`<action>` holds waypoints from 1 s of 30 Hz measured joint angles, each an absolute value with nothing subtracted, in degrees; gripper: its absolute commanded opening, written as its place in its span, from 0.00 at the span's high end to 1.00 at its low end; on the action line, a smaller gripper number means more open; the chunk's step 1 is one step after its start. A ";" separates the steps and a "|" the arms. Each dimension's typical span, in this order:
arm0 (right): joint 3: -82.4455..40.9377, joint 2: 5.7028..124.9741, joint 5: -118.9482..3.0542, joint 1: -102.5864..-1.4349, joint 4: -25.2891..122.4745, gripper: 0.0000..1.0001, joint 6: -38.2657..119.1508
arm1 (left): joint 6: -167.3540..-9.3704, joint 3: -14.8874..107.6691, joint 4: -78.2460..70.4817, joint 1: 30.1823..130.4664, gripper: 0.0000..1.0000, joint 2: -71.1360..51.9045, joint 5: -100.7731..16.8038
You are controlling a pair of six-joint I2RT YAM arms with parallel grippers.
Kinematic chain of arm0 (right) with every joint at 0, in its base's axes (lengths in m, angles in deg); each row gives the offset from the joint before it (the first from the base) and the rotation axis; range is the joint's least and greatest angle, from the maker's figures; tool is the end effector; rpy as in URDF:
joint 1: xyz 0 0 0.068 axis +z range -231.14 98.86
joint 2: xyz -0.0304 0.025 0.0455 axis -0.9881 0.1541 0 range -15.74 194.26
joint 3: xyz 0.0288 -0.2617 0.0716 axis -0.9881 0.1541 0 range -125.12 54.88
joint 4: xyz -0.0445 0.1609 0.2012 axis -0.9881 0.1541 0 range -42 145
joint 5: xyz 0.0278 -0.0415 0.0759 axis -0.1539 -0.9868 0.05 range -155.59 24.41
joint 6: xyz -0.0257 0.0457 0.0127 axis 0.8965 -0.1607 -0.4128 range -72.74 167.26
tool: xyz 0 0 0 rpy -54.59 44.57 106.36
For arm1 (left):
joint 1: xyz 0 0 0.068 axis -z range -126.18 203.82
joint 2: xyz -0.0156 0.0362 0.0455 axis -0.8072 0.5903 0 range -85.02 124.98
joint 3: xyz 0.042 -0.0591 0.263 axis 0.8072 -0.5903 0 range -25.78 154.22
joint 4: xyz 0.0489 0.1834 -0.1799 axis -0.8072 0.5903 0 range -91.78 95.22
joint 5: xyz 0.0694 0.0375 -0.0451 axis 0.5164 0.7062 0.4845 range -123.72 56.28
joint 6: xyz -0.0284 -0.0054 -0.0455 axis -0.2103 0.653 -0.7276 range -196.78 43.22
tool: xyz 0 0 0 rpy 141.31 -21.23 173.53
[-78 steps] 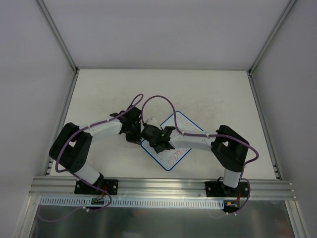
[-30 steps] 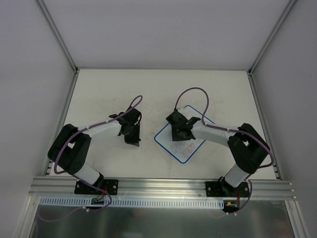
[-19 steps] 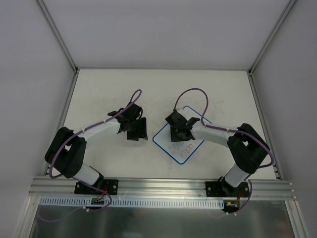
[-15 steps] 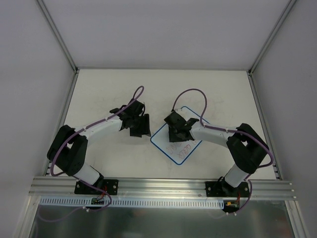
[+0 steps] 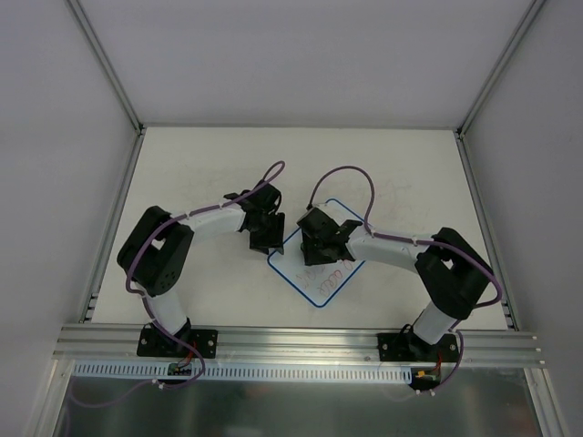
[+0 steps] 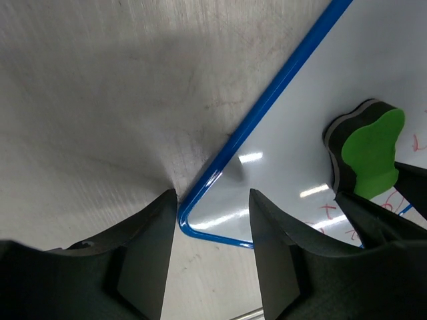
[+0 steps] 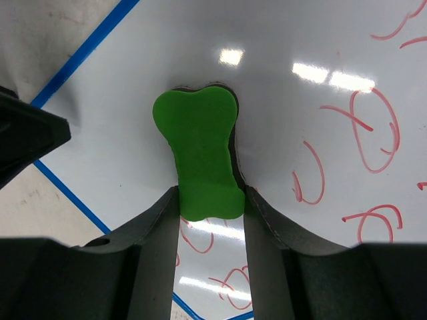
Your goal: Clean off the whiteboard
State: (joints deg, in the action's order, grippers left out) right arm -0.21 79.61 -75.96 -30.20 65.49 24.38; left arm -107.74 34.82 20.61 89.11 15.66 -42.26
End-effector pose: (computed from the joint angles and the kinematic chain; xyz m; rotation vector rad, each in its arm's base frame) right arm 0.2120 0.2510 0.1716 -0.5586 2.5135 0.2601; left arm 0.2790 -0.2038 0.1643 0.1551 2.7647 -0.5437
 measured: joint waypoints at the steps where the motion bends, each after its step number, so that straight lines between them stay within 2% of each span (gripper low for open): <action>1: -0.19 79.70 -75.76 -29.98 65.34 1.00 24.41 | -107.28 35.30 20.85 89.11 0.54 15.99 -42.35; 3: -0.19 79.74 -75.57 -29.61 65.01 1.00 24.56 | -106.45 35.72 20.57 89.11 0.57 16.23 -42.19; 5: -0.19 79.81 -75.48 -29.30 64.79 1.00 24.76 | -105.67 35.80 20.50 89.13 0.63 16.56 -42.11; 6: -0.19 79.81 -75.39 -29.19 64.73 1.00 24.82 | -105.34 35.87 20.53 89.11 0.72 16.71 -42.15; 12: -0.21 79.85 -75.39 -28.87 64.69 1.00 25.43 | -102.65 35.89 20.72 89.03 0.99 16.97 -41.14; 26: -0.21 79.81 -75.35 -27.21 64.47 0.98 25.43 | -106.37 18.95 16.05 90.29 1.00 2.90 -43.37; 27: -0.21 79.78 -75.54 -27.21 64.47 0.98 25.39 | -106.52 18.41 16.48 90.62 0.98 2.13 -43.42; 30: -0.19 79.65 -75.81 -27.21 64.51 0.98 25.15 | -106.67 18.19 17.88 90.64 0.79 1.52 -43.37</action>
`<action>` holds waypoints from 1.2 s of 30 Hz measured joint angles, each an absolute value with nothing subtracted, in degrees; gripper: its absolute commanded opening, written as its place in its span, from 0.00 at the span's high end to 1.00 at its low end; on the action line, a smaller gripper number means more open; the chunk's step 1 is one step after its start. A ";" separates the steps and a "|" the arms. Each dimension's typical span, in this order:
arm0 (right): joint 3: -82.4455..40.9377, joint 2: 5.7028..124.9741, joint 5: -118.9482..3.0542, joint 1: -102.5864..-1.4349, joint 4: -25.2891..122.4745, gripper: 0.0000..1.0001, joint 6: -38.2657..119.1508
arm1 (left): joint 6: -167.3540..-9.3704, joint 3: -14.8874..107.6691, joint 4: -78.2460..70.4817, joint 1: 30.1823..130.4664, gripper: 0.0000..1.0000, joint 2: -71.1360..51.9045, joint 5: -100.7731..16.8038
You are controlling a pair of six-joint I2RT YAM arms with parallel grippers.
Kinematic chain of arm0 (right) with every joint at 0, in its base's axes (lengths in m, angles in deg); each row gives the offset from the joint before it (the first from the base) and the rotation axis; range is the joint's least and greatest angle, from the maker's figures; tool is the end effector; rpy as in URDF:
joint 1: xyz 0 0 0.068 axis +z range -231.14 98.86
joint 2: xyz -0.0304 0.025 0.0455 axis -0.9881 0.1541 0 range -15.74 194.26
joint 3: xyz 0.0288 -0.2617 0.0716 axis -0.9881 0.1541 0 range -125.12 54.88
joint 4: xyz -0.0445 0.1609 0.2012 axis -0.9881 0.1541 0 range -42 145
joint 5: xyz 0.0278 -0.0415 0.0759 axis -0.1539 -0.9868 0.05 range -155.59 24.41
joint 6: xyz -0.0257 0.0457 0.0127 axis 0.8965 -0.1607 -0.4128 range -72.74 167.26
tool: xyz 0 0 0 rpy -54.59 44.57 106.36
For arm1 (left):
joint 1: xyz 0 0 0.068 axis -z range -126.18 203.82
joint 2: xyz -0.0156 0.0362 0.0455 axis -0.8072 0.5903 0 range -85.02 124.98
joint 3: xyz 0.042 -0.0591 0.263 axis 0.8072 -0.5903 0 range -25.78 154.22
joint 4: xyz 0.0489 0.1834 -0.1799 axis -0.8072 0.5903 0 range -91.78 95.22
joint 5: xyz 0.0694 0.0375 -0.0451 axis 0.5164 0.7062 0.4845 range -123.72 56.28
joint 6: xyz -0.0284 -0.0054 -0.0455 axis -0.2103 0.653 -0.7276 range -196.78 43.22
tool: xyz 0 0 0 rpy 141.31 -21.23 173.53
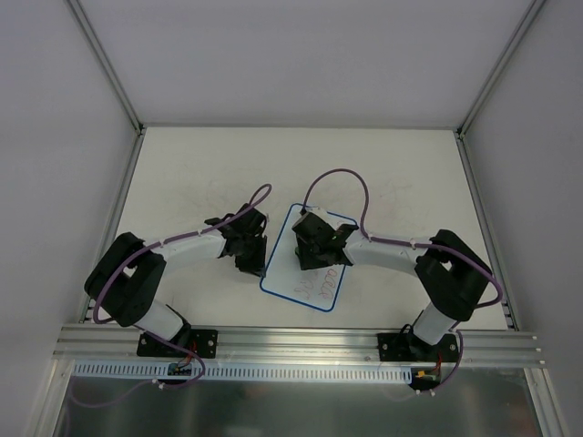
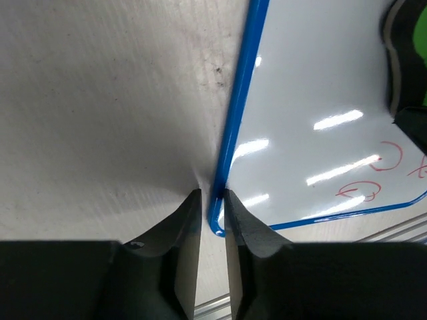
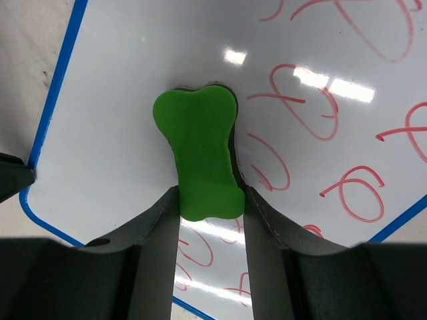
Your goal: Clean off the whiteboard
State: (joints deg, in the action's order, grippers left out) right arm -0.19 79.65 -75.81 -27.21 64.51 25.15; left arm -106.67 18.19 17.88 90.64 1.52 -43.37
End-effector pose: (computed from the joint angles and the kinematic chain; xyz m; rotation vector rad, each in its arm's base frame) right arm 0.1995 0.2630 0.1723 -0.6372 2.4844 0.2897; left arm 0.2173 -0.1700 0.1589 0.2252 2.7632 -0.5721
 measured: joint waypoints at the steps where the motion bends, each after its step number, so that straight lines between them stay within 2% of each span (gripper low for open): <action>1: -0.12 79.48 -75.87 -27.21 64.62 0.98 25.00 | -106.72 18.21 18.23 90.64 0.75 1.52 -43.29; 4: 0.47 78.34 -76.29 -27.23 64.97 0.98 24.56 | -106.78 18.97 20.09 90.62 0.63 1.54 -42.70; 5: 0.93 77.69 -76.61 -27.23 65.03 0.98 24.36 | -106.76 19.63 20.59 90.62 0.63 1.59 -42.46; 16: 1.89 74.78 -77.77 -27.21 65.34 0.94 24.12 | -105.16 33.90 21.03 90.47 0.63 11.12 -40.93; 25: 1.89 75.89 -78.23 -27.05 65.34 0.87 24.10 | -103.35 36.79 21.14 90.10 0.68 17.45 -40.71; 30: 1.89 77.27 -78.21 -26.70 65.34 0.86 24.12 | -103.13 36.87 21.09 89.77 0.66 17.54 -40.51; 31: 1.89 77.44 -78.23 -26.64 65.32 0.86 24.12 | -103.11 36.87 21.05 89.77 0.67 17.52 -40.42; 33: 1.89 77.66 -78.23 -26.57 65.28 0.84 24.12 | -102.98 36.85 21.09 89.77 0.81 17.50 -40.12; 36: 1.89 77.71 -78.23 -26.55 65.28 0.72 24.17 | -102.67 36.81 21.27 89.75 0.89 17.50 -39.64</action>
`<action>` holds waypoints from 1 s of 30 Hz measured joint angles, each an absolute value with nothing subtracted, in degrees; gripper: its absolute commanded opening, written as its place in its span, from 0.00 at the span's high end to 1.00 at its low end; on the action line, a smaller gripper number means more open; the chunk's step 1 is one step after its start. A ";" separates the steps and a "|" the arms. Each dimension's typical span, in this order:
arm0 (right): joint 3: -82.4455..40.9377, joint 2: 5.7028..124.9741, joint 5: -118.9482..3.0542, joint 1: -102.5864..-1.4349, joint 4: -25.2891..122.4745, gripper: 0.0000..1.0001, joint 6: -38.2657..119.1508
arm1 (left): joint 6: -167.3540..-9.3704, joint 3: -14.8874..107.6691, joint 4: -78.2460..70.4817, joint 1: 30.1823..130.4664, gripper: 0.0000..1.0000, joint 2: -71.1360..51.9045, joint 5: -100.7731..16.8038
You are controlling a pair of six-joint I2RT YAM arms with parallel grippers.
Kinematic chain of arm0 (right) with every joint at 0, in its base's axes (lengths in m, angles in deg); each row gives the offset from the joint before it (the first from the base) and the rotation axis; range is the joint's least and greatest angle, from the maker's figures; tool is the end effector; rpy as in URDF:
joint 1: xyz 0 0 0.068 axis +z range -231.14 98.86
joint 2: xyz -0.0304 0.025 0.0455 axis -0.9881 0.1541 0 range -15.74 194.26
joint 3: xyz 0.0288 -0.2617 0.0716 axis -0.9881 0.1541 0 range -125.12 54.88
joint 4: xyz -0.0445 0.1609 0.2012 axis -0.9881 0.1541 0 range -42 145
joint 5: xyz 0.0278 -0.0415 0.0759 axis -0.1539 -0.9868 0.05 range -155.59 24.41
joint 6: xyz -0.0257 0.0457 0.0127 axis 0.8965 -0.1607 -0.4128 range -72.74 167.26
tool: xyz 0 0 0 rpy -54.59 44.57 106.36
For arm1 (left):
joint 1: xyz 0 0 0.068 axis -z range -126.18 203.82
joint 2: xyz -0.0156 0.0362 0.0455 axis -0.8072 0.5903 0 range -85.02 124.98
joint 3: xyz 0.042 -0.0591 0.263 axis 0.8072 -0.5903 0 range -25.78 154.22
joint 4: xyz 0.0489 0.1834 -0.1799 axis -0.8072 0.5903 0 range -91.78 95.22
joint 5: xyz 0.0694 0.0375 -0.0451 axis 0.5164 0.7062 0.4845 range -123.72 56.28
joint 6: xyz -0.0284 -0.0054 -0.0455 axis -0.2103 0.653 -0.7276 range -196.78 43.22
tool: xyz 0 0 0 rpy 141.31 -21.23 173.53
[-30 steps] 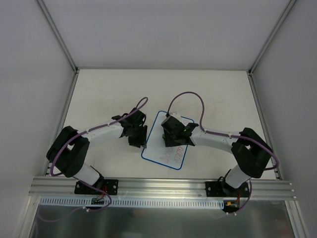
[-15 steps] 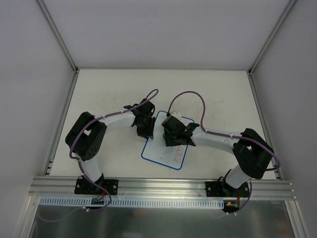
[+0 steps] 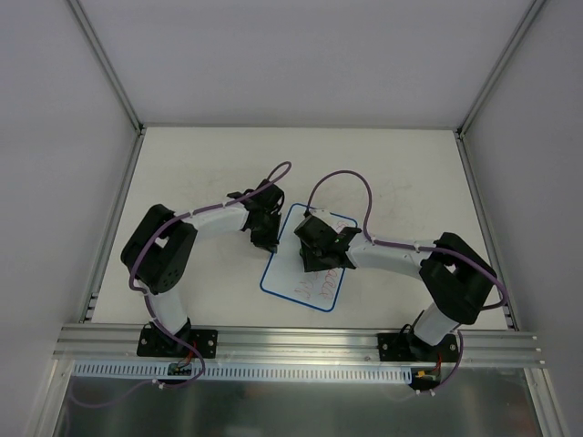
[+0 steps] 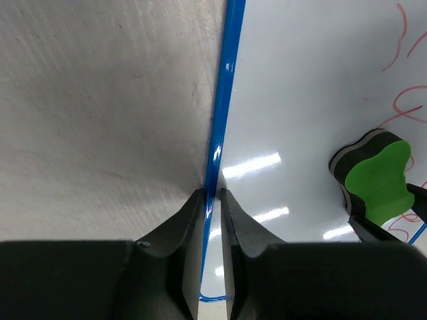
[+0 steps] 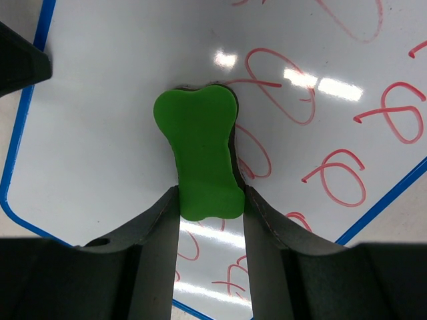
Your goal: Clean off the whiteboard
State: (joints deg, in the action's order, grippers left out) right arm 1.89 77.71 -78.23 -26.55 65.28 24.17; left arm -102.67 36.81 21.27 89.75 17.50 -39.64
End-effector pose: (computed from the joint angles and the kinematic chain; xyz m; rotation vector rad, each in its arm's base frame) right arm 0.1914 0.2556 0.1718 -0.6156 2.4844 0.2433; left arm 0.2840 -0.2102 0.1625 0.2749 2.7389 -0.4617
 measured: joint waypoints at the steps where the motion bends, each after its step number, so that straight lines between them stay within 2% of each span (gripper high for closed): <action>1: 1.89 77.71 -78.23 -26.53 65.30 0.66 24.17 | -102.69 36.81 21.25 89.72 0.92 17.50 -39.68; 2: 1.89 77.71 -78.23 -26.53 65.30 0.54 24.21 | -102.72 36.81 21.25 89.72 0.96 17.50 -39.70; 3: 1.89 77.71 -78.30 -26.48 65.30 0.49 24.27 | -102.69 36.74 21.20 89.72 1.00 17.48 -39.72; 5: 1.89 77.66 -78.47 -26.31 65.32 0.41 24.58 | -102.72 36.37 20.77 89.72 1.00 17.17 -39.79; 9: 1.84 77.07 -79.02 -25.61 65.49 0.39 25.74 | -102.93 34.27 18.93 89.72 1.00 15.82 -39.94; 15: -0.23 76.53 -80.37 -25.33 66.87 0.40 28.34 | -103.83 30.80 17.93 89.72 1.00 13.15 -40.71; 25: -4.54 80.48 -81.16 -25.35 66.89 0.50 30.42 | -104.49 29.77 17.99 89.72 1.00 12.21 -40.90; 28: -4.54 81.84 -81.14 -25.35 66.98 0.54 30.39 | -104.49 29.77 17.99 89.72 1.00 12.19 -40.93; 30: -4.54 82.41 -81.12 -25.35 67.05 0.61 30.35 | -104.49 29.77 17.99 89.72 1.00 12.21 -40.95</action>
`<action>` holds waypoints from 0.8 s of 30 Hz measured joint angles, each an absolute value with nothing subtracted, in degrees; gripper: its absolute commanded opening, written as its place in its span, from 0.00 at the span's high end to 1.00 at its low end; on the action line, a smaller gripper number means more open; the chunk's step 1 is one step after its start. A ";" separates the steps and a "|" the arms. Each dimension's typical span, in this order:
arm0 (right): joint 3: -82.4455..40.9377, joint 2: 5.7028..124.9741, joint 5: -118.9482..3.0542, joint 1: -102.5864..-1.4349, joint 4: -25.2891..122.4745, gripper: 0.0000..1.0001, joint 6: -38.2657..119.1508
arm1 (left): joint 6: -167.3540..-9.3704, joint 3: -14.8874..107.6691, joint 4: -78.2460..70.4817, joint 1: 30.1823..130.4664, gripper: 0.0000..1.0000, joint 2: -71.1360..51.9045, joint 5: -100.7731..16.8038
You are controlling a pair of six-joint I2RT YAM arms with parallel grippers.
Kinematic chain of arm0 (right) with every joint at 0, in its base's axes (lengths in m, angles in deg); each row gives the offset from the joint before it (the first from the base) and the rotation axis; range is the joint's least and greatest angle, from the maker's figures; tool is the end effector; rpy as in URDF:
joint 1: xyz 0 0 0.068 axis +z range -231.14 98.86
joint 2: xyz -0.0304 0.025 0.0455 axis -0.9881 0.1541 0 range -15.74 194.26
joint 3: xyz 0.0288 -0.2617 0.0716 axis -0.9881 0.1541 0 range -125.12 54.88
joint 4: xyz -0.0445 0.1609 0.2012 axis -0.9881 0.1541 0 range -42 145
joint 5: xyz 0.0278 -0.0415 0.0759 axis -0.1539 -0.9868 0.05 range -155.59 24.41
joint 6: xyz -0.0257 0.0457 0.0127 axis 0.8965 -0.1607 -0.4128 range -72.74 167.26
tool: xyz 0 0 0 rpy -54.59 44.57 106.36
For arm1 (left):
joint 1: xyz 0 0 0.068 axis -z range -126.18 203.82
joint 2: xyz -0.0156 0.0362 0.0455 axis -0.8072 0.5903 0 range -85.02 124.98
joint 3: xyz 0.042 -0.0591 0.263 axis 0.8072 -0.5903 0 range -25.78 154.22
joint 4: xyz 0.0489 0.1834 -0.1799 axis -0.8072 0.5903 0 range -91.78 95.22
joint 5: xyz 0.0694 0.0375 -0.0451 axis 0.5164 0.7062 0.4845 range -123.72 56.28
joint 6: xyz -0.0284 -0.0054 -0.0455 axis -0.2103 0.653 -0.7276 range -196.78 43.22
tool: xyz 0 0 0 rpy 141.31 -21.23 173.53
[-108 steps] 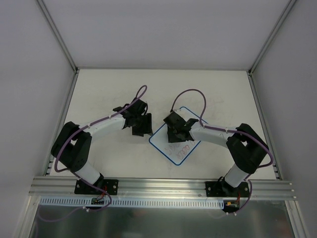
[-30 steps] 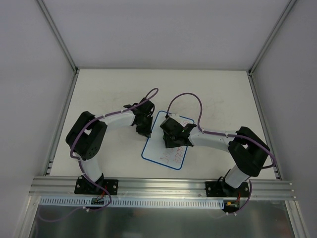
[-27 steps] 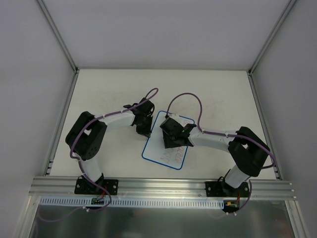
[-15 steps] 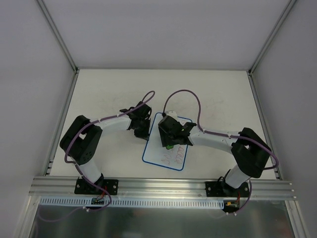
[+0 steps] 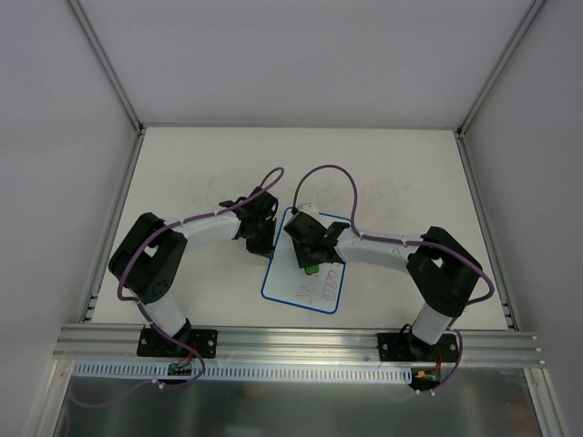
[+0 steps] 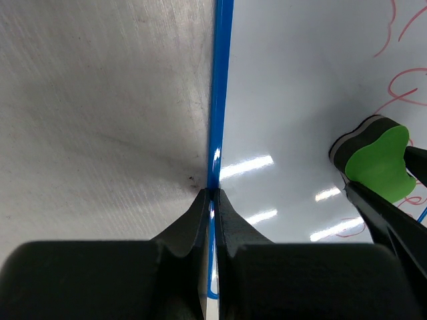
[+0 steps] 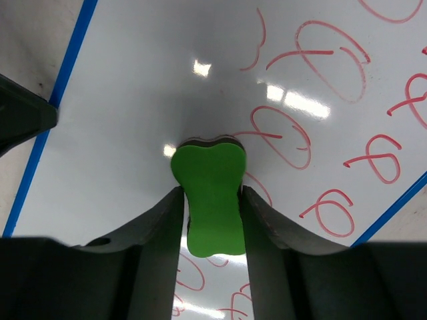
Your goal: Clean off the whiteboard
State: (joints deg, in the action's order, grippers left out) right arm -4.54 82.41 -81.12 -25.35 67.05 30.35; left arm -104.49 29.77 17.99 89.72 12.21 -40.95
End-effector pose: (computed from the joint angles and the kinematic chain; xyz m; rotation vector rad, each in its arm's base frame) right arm 0.2012 0.2789 0.1768 -0.7478 2.4178 0.1551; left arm 0.2634 -0.1961 0.1613 0.2394 2.7276 -0.5140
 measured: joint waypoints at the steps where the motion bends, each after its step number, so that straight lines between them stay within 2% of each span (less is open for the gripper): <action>1: -4.52 82.58 -81.10 -25.35 67.07 0.64 30.39 | -104.49 29.77 17.99 89.72 1.00 12.19 -40.95; 2: -4.52 82.67 -81.14 -25.35 67.09 0.70 30.35 | -104.49 29.77 17.99 89.72 1.00 12.19 -40.95; 4: -4.52 82.67 -81.16 -25.37 67.09 0.77 30.42 | -104.49 29.77 17.99 89.72 1.00 12.19 -40.95; 5: -4.52 82.67 -81.16 -25.39 67.07 0.85 30.44 | -104.49 29.77 17.97 89.72 1.00 12.19 -40.95; 8: -4.58 82.69 -81.18 -25.52 67.13 0.94 30.42 | -104.49 29.71 17.95 89.72 1.00 12.19 -40.95; 16: -9.02 84.88 -81.38 -29.15 68.01 1.00 30.02 | -104.51 29.55 17.82 89.72 1.00 12.14 -40.95; 24: -25.48 93.14 -83.43 -32.65 69.58 1.00 28.84 | -104.51 29.18 17.42 89.72 1.00 11.95 -40.93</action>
